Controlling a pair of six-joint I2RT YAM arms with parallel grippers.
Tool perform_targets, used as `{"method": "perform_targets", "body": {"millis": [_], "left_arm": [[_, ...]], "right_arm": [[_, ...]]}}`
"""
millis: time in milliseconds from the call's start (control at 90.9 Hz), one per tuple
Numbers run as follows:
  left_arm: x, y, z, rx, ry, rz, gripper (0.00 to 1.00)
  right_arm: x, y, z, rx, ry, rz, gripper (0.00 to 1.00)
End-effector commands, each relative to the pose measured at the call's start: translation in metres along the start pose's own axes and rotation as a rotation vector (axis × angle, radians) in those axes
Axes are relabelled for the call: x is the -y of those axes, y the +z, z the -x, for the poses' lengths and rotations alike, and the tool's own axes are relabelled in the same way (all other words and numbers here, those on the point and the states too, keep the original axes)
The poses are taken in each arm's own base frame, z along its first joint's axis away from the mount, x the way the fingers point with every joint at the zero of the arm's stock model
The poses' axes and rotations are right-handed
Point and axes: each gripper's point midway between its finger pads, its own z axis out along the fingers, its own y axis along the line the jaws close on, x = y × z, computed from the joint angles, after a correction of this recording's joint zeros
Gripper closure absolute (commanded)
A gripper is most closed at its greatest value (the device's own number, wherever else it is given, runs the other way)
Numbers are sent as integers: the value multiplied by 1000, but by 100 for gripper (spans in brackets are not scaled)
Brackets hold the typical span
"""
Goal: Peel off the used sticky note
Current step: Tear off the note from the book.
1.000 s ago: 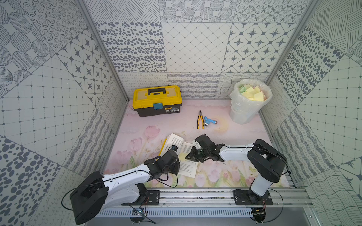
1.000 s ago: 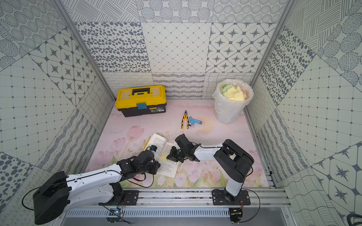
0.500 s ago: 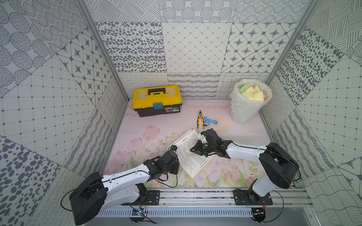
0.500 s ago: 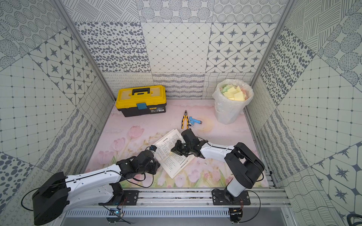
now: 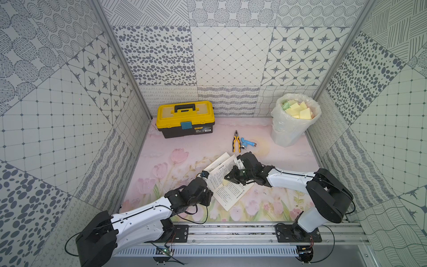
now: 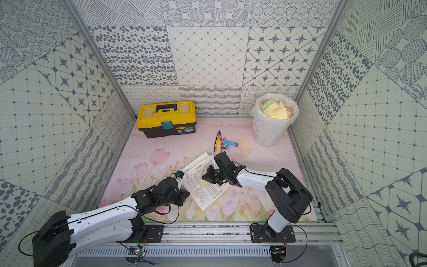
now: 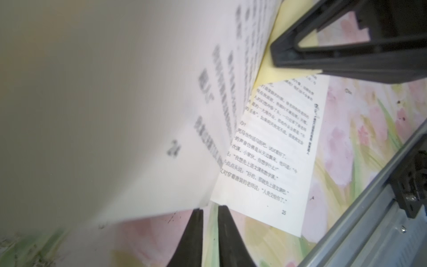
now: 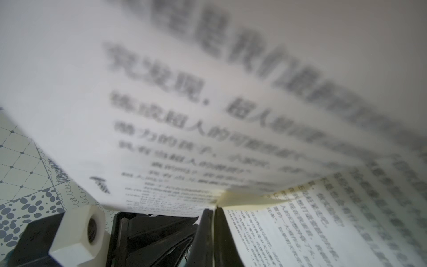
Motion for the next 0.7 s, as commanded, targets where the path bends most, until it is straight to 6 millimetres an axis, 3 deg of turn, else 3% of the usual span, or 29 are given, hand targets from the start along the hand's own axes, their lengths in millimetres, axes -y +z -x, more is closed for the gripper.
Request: {"method": "perform_targets", "body": {"millis": [0,286,484,693], "left_arm": [[32,-17,8,48,103,-170,83],[62,-24,16,75,146,-324,81],[67,-1,20,34,159,-316,81],[59,31,34,2,152,-208,81]], "right_arm": [[1,0,5,7,-24,4,100],[4,1,14,5,-28,-8,100],[6,-1,19,11,-26,-10,100],[9,-7,24,25,-26,-13,100]]}}
